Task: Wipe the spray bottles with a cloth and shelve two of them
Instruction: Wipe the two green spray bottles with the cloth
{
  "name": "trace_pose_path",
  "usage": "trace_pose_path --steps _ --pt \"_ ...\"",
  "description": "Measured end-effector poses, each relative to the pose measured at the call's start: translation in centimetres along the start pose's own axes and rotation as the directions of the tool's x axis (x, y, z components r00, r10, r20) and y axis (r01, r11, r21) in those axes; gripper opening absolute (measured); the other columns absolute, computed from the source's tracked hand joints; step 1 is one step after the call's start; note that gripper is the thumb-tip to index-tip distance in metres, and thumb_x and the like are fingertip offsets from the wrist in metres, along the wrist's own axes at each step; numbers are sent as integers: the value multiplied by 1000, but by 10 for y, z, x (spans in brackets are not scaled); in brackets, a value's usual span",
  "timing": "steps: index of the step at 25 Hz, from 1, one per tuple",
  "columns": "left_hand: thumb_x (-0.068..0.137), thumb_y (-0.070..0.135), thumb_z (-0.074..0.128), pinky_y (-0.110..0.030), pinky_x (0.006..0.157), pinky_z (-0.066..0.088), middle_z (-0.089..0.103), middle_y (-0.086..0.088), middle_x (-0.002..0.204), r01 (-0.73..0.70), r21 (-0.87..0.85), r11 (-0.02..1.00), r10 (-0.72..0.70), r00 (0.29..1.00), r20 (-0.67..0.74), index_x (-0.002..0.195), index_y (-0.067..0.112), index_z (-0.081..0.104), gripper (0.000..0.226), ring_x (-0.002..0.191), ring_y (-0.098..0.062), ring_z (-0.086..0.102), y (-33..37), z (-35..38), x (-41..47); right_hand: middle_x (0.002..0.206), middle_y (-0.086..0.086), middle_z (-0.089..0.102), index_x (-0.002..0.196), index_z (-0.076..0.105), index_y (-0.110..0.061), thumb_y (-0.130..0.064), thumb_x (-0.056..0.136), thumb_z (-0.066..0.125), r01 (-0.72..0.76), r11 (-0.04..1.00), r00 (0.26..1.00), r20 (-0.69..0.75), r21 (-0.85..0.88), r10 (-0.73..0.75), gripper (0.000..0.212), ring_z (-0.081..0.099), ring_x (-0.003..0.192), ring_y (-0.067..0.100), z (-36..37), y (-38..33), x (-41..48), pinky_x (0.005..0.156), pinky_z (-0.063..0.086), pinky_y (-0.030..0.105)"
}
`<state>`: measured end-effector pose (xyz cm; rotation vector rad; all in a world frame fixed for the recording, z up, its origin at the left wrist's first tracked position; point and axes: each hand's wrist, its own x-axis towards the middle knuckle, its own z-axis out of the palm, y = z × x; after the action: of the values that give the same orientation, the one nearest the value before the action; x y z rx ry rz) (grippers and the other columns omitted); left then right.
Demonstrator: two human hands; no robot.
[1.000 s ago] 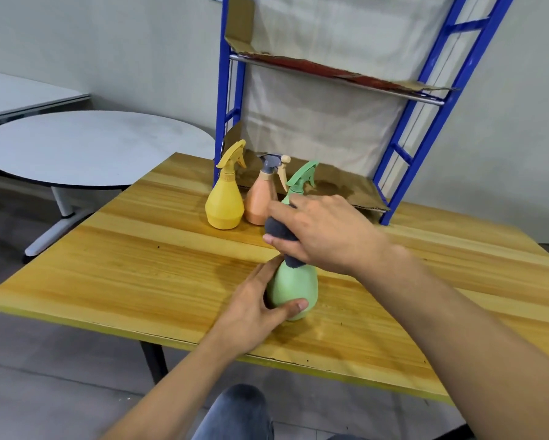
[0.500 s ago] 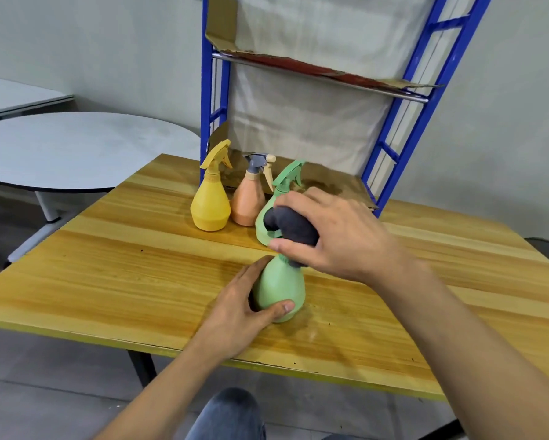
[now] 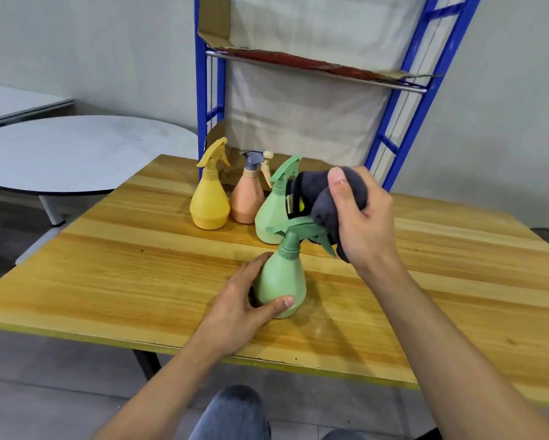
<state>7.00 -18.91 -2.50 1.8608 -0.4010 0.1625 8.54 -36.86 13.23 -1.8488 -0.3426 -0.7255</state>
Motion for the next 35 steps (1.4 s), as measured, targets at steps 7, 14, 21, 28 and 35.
trace_pose_path --steps 7,14,21,28,35 --pt "77 66 77 -48 111 44 56 15 141 -5 21 1000 5 1000 10 149 43 41 84 136 -14 51 -1 1 0 75 -9 64 92 64 -18 -35 102 55 -6 999 995 -99 -34 2 22 60 72 7 18 3 -15 67 50 27" --pt "77 65 76 -44 112 44 55 17 142 -4 72 997 4 1000 1 150 40 41 85 135 -9 50 2 1 -2 73 -14 61 82 63 -20 -33 106 48 -211 913 876 -348 348 335 31 55 73 4 29 19 -39 70 46 21" --pt "78 66 75 -43 112 44 54 18 142 6 91 996 -4 1000 -13 151 39 41 86 135 -7 49 5 0 -3 66 -18 65 78 64 -24 -33 106 45 -202 946 839 -455 252 300 35 56 66 0 38 27 -38 67 46 21" --pt "76 70 74 -44 112 45 53 20 142 28 77 997 -29 1000 4 151 43 38 87 136 -9 49 5 -1 -4 71 -14 58 93 61 -19 -41 105 41 -83 982 967 -253 -170 38 32 57 67 -3 9 42 -56 56 38 10" --pt "74 60 81 -38 106 49 56 18 138 77 185 980 -48 987 -154 146 39 43 84 126 -4 52 22 5 -3 98 -1 59 116 49 -25 -58 95 51 -204 707 976 -89 -677 197 40 57 90 26 -16 65 -92 74 41 36"
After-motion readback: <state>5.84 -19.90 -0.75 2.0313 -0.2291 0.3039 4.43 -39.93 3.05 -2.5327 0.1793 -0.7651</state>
